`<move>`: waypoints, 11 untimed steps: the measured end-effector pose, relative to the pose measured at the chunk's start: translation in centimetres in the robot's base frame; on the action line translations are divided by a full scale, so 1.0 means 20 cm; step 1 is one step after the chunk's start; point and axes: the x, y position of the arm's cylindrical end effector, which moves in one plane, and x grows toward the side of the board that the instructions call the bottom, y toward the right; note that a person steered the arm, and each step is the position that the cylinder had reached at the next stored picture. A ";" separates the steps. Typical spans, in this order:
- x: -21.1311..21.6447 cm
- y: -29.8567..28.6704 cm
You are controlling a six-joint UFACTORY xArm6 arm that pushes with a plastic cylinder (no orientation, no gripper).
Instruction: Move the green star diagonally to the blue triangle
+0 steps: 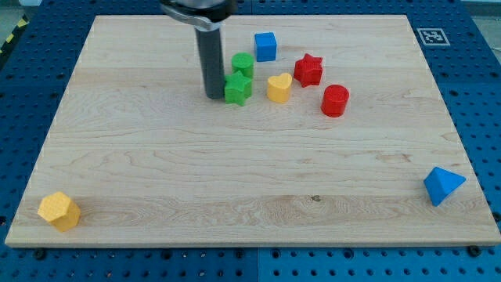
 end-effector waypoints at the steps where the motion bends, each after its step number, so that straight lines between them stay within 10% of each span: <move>1: 0.04 0.03; 5: -0.10 0.04; 11: 0.35 0.69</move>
